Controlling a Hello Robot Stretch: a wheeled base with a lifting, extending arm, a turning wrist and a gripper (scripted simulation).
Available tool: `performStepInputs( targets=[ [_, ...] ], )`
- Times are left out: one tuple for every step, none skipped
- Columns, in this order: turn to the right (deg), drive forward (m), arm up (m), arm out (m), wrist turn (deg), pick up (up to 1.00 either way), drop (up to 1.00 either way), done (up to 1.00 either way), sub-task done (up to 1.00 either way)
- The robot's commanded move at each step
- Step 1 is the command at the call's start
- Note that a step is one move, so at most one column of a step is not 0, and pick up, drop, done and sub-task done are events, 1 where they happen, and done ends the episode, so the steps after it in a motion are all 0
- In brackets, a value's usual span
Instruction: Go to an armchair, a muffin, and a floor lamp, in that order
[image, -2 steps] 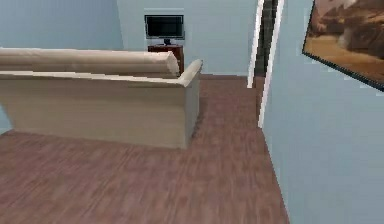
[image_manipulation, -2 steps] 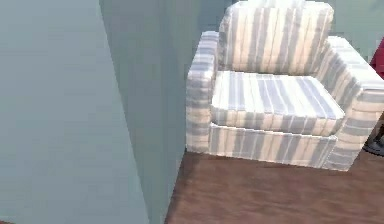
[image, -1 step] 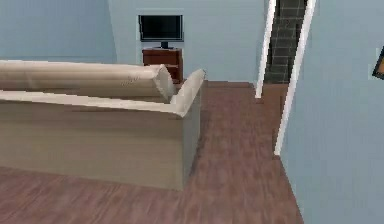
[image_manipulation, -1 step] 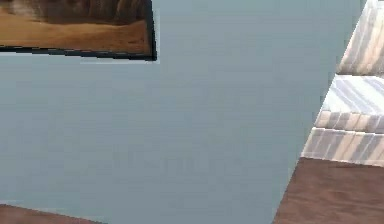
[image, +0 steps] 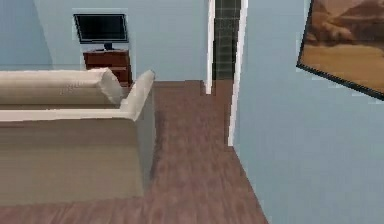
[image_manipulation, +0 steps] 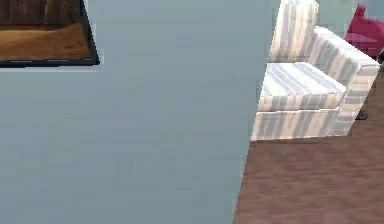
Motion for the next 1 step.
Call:
performStepInputs(
  targets=[
    [3.0,0.0,0.0,0.0,0.0,0.0,0.0,0.0,0.0]
  ],
)
